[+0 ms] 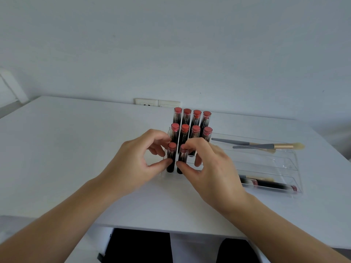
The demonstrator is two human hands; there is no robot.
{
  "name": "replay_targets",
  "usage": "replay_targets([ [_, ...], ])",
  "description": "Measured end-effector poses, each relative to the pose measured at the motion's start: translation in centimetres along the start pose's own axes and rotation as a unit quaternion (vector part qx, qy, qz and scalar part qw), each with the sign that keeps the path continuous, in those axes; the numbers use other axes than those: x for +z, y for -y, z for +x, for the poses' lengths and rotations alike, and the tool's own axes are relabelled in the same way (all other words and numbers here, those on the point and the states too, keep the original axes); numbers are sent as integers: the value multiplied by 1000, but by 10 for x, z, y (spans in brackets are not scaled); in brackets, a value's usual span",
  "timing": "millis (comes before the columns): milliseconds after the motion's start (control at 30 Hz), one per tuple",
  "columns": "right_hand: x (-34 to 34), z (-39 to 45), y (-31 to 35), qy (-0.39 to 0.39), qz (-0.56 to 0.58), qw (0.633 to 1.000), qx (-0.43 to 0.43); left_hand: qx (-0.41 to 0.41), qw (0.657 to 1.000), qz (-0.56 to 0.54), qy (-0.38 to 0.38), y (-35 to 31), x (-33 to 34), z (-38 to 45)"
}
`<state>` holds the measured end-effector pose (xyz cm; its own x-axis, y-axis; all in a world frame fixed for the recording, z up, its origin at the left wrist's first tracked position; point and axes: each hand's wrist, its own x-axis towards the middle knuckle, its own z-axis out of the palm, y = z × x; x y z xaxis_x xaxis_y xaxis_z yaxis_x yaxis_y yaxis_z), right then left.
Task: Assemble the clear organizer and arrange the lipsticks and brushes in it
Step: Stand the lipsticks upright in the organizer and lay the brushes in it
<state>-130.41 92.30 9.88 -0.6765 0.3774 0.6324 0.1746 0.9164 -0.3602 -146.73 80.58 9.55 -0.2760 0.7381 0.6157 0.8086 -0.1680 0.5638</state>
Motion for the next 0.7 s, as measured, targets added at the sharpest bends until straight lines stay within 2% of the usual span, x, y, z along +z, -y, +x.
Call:
replay_targets([
  [333, 1, 1, 0, 15, 17, 1000, 13, -19, 1000, -7, 3, 2, 2, -2],
  [700, 3, 0, -1, -3, 29, 1000, 4, -27, 1000, -10, 11, 3, 1, -3],
])
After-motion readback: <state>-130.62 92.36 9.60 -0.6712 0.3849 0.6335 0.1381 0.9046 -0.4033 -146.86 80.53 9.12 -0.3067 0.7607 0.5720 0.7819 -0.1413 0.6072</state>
